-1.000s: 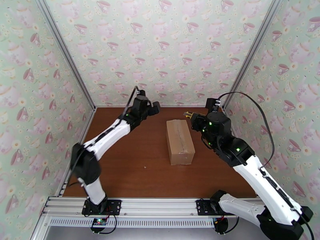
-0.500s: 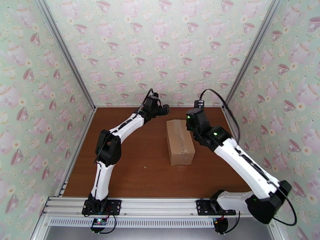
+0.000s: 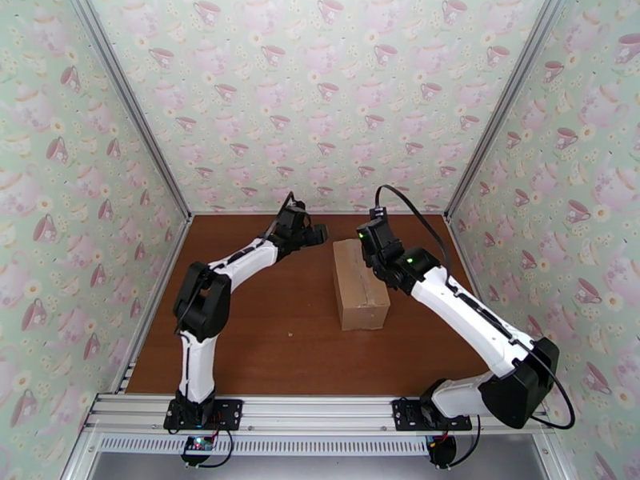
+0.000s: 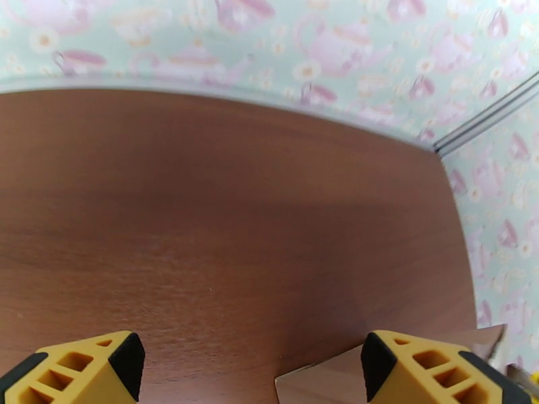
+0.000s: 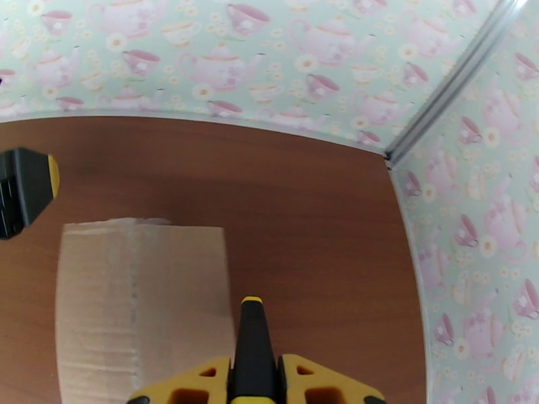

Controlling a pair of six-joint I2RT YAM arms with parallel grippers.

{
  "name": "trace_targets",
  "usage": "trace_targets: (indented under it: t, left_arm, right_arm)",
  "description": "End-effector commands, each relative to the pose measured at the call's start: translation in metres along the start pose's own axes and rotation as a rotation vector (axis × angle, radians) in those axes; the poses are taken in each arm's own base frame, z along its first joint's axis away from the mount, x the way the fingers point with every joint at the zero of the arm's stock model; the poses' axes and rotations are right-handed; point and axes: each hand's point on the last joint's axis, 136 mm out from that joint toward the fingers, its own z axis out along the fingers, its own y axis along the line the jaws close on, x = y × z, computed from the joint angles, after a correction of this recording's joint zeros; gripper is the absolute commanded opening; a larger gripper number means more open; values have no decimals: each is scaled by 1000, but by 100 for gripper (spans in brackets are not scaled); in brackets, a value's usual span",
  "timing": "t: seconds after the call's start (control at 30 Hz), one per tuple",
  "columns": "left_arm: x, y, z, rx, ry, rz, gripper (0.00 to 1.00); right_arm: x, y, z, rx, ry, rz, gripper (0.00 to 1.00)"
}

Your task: Unpack the express box

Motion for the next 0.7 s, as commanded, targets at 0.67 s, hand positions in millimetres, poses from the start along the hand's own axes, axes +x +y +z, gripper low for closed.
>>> trace_targets:
  t: [0.67]
  left_arm:
    - [-14,7,-79,-2,-10,40,93]
  right_arm:
    - [-6,46,-20,-266,-46,-28,0]
